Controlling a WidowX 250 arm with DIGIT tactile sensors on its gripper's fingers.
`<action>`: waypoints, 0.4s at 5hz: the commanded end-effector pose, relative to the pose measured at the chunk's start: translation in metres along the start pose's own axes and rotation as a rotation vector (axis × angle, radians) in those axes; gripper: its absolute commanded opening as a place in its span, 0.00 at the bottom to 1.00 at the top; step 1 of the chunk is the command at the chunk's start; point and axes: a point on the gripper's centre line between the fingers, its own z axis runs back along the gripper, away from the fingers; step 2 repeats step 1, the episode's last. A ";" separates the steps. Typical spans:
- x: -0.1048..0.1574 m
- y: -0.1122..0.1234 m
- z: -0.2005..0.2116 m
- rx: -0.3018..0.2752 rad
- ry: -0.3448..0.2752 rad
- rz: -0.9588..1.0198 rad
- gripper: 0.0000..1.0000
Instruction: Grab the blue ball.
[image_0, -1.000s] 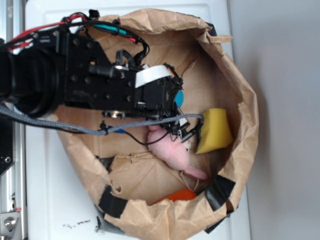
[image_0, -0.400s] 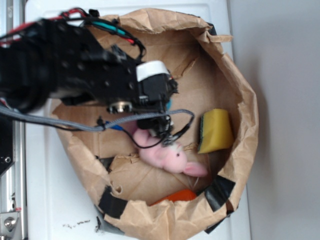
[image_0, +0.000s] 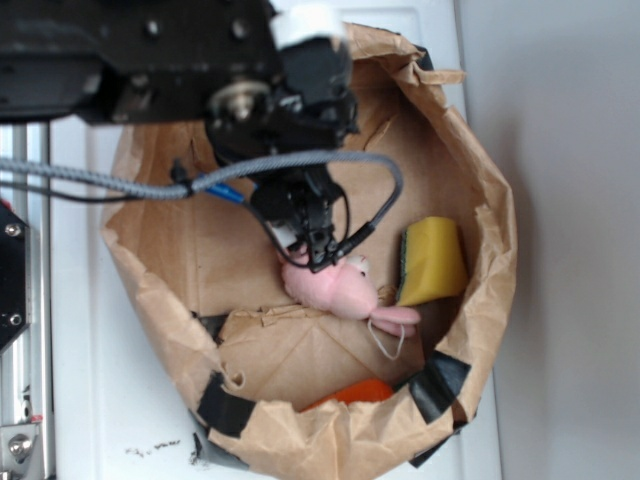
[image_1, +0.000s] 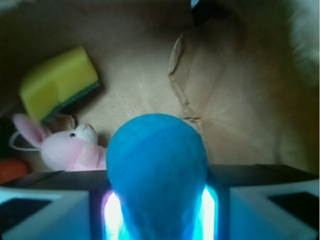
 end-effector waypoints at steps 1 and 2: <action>-0.002 -0.011 0.027 0.040 -0.104 -0.032 0.00; -0.002 -0.011 0.027 0.040 -0.104 -0.032 0.00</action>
